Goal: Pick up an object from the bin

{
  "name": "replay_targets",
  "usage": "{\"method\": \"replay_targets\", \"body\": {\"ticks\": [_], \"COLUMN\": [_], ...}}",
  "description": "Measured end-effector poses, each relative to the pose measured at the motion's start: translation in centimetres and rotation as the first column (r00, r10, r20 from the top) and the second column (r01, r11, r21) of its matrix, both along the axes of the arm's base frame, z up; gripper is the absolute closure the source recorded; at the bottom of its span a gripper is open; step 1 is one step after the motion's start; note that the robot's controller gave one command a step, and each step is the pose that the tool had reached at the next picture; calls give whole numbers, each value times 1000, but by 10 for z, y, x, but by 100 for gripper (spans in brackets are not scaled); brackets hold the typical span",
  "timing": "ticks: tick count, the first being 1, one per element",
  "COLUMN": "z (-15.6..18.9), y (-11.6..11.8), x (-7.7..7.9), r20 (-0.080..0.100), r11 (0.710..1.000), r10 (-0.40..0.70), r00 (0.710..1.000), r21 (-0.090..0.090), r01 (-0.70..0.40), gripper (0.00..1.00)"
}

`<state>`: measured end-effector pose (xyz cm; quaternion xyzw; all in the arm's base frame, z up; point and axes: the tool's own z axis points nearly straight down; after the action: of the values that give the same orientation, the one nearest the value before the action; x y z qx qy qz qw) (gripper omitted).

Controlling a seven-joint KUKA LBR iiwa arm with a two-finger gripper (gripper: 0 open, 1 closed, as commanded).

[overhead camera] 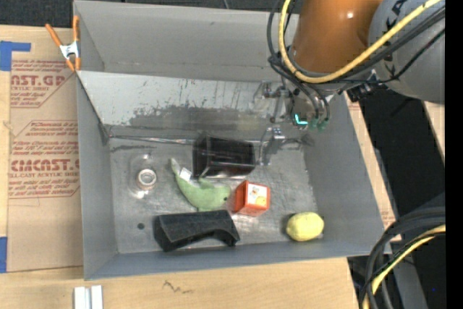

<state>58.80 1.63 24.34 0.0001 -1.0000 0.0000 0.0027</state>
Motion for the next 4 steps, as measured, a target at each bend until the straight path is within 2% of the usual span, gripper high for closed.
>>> {"method": "replay_targets", "body": {"ticks": [1, 2, 3, 4], "z": [4, -23, -91, -117], "y": [0, 5, 10, 17], "x": [1, -9, -15, -12], "r20": [8, 17, 11, 14], "r11": [1000, 988, 945, 969], "r10": [0, 156, 328, 246], "r00": [1000, 988, 944, 969], "r21": [0, -2, -1, -1], "r01": [0, -156, -328, -246], "gripper": [0, 0, 0, 100]}}
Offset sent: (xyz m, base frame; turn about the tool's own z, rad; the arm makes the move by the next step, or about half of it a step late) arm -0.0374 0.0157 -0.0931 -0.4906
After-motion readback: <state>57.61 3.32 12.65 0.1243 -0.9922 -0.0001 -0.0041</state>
